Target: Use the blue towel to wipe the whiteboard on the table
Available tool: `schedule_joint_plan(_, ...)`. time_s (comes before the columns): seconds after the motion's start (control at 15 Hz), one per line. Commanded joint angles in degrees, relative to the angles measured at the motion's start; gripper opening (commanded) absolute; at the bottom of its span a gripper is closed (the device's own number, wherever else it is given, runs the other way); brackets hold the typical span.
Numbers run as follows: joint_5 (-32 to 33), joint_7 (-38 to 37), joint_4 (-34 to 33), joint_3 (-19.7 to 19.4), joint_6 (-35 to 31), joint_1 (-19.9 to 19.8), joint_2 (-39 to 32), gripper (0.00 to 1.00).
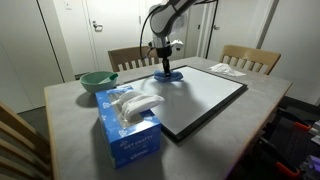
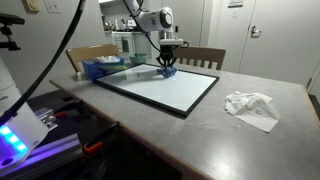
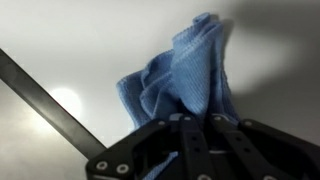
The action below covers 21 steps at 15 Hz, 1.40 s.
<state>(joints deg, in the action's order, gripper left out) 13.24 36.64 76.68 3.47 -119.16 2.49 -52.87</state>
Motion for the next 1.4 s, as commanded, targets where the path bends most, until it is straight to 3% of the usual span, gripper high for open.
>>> schedule_joint_plan(0.0,-0.8,3.3,0.1,3.7,-2.6,0.3,-3.1,0.02)
schedule_joint_plan(0.33,-1.7,7.8,-0.8,8.0,-5.5,1.9,-4.4,0.02)
schedule_joint_plan(0.6,1.8,6.4,-2.0,5.0,-6.3,4.4,-5.6,0.02)
schedule_joint_plan(1.13,-3.4,6.9,1.4,7.4,10.2,3.4,-0.8,0.02)
schedule_joint_plan(1.33,-6.0,10.6,2.2,9.8,14.0,2.0,-0.3,0.02)
